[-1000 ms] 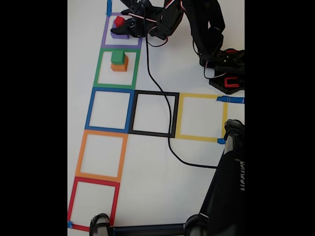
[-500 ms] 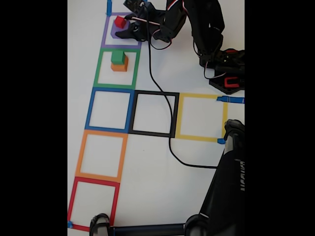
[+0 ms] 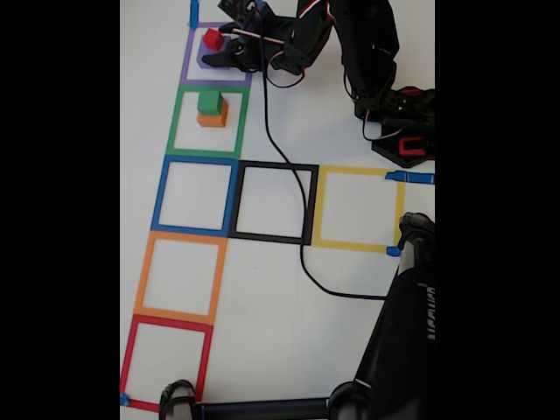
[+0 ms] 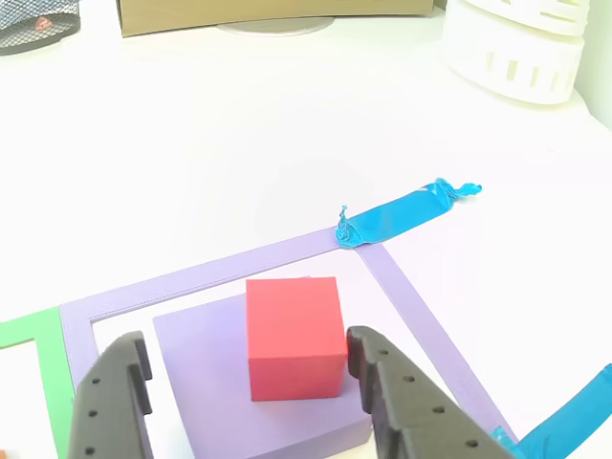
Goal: Tower of hanoi
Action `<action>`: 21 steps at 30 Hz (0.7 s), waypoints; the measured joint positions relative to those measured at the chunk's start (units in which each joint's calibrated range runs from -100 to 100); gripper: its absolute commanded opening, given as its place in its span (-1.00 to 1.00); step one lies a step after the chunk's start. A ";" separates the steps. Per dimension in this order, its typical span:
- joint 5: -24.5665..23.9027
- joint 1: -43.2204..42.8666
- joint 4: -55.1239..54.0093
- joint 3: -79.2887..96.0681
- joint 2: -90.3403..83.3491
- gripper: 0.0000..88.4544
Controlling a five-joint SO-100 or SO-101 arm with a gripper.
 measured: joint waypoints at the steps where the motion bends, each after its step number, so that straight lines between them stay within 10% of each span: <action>1: 0.00 -0.23 0.00 0.00 0.00 -0.54; 21: 0.00 -0.94 0.00 0.00 0.00 -0.91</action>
